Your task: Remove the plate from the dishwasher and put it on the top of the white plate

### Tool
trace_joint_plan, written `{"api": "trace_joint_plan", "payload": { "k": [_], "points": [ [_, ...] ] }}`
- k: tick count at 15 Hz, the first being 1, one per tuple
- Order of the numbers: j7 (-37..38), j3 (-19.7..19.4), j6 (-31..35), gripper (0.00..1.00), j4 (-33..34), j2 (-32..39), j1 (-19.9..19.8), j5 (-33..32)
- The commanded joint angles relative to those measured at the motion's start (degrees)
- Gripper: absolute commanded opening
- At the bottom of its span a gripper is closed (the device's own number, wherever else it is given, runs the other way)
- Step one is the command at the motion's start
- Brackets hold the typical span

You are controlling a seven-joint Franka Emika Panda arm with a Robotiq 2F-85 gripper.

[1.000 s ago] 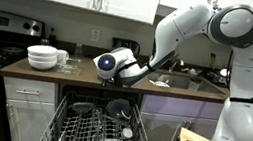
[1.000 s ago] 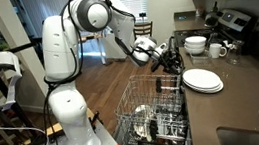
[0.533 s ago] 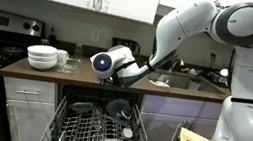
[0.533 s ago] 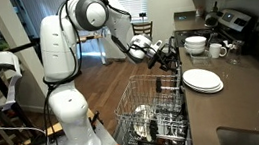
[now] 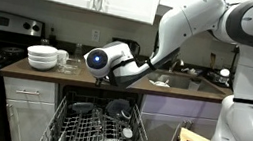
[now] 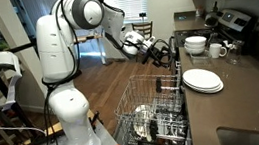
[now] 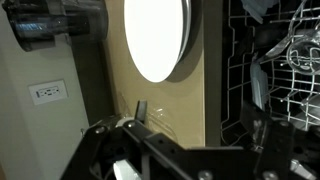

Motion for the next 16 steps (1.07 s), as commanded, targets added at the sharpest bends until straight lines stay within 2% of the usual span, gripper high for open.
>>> {"api": "trace_joint_plan", "payload": {
  "k": [1,16],
  "points": [
    [-2.73,0.90,1.45,1.00,-1.73,-2.89,0.43,2.41],
    [-2.64,2.59,16.13,1.00,-5.51,-6.77,1.26,4.19]
  ]
}}
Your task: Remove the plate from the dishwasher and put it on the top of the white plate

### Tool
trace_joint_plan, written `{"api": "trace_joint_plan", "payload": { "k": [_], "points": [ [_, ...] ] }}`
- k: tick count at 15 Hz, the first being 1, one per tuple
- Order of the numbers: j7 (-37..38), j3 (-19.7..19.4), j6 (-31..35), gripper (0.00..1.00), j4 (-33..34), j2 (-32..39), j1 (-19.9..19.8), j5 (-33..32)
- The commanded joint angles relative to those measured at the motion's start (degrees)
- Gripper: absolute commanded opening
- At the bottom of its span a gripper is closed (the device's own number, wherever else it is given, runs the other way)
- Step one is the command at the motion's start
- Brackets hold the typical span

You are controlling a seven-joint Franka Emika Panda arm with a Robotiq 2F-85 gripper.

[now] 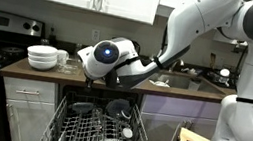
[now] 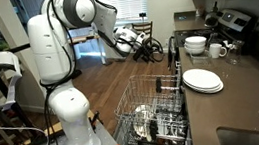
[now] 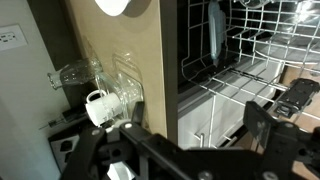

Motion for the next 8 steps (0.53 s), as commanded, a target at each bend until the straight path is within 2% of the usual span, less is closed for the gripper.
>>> {"api": "trace_joint_plan", "payload": {
  "k": [1,4,5,8],
  "points": [
    [-2.73,0.00,3.15,1.00,-2.12,-1.94,0.01,3.55],
    [-3.57,0.11,2.67,1.00,-2.43,-1.73,0.33,5.72],
    [-1.09,-0.22,2.07,1.00,-0.94,-0.23,0.53,3.81],
    [-1.10,-0.27,2.07,1.00,-1.02,-0.17,0.54,3.92]
  ]
}}
